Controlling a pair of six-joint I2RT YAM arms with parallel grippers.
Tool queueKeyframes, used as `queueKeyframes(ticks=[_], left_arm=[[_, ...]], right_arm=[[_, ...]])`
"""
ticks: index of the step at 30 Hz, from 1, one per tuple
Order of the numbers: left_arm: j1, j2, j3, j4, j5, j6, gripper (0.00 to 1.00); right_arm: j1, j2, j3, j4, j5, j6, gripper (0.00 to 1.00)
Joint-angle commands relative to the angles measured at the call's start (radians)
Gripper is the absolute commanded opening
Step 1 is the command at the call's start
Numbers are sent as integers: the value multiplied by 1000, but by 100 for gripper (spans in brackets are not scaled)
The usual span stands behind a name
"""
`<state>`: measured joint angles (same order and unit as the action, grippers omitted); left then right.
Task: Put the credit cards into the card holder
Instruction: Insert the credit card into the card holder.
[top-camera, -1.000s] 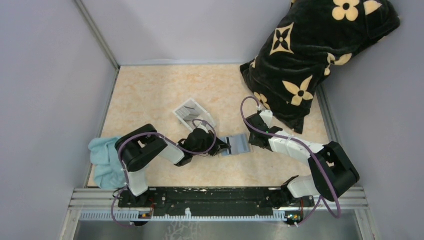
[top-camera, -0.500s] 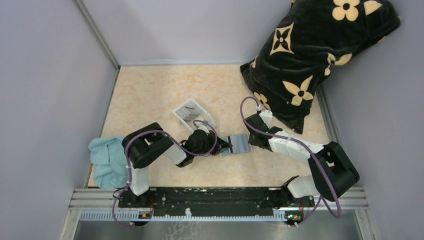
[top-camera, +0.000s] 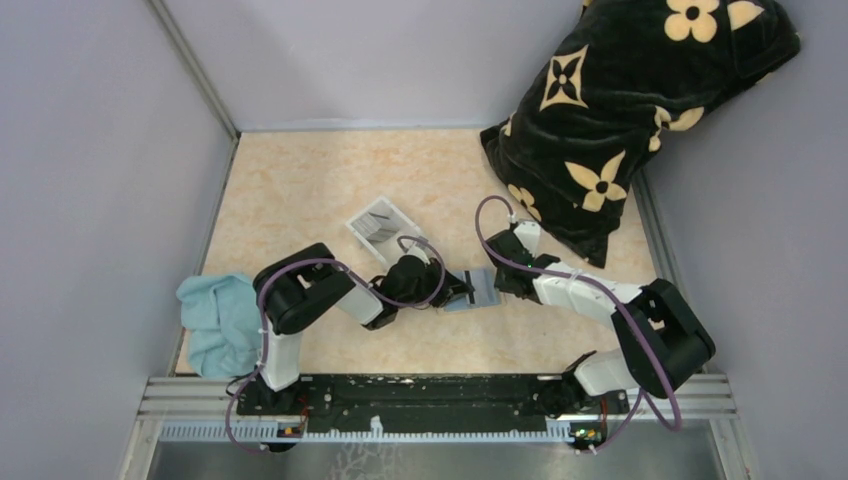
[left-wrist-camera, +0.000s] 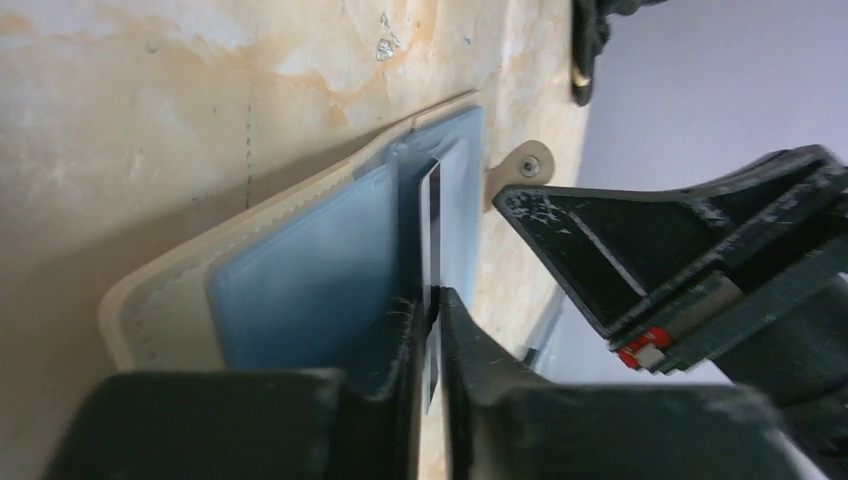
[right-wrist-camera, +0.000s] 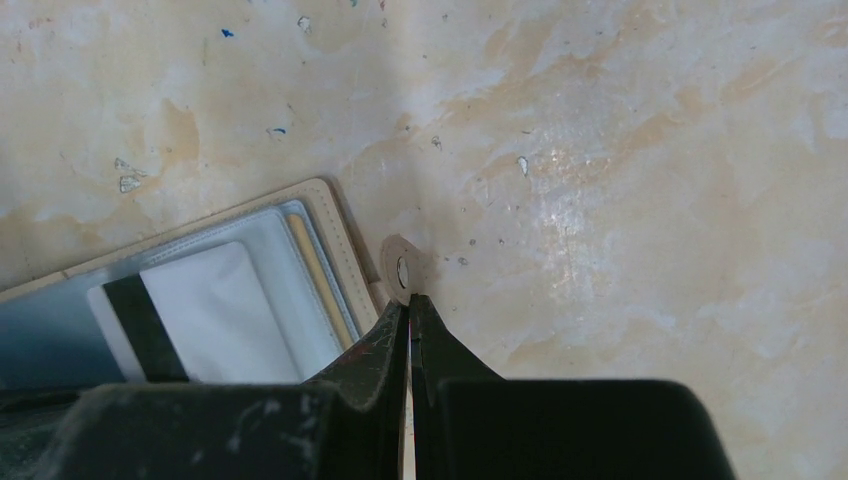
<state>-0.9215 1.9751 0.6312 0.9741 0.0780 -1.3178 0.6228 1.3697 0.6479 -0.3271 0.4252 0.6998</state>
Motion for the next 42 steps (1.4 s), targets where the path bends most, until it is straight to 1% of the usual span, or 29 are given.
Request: queueKeyframes(ticks=[1, 4, 7, 12, 16, 18, 20, 26, 31, 35, 38, 42], left_arm=[[-21, 1, 63, -171, 0, 65, 22], [-32, -14, 96, -287, -6, 94, 38], [-42, -43, 112, -407, -34, 117, 49], [-45, -120, 139, -613, -109, 168, 61], [-46, -145, 213, -802, -146, 232, 67], [-47, -146, 248, -873, -156, 252, 68], [-48, -159, 254, -895, -169, 258, 68], [-50, -205, 230, -902, -221, 251, 67], [-52, -217, 216, -868, -218, 251, 67], [-58, -239, 209, -872, -250, 252, 67], [-62, -264, 200, -884, -290, 269, 60], [-63, -283, 194, -884, -336, 325, 46]], right_arm=[[27, 11, 12, 15, -10, 13, 0], [26, 13, 12, 14, -7, 12, 0], [26, 18, 13, 14, -6, 9, 0], [26, 19, 18, 14, -5, 6, 0], [27, 13, 24, 6, -2, 1, 0], [26, 12, 28, 3, -2, 0, 0], [26, 12, 32, 3, -2, 0, 0], [26, 11, 35, 1, -4, -1, 0], [26, 13, 30, 3, -4, -2, 0], [26, 12, 27, 6, -4, -2, 0], [26, 12, 24, 7, -6, -2, 0], [26, 10, 20, 11, -7, 1, 0]])
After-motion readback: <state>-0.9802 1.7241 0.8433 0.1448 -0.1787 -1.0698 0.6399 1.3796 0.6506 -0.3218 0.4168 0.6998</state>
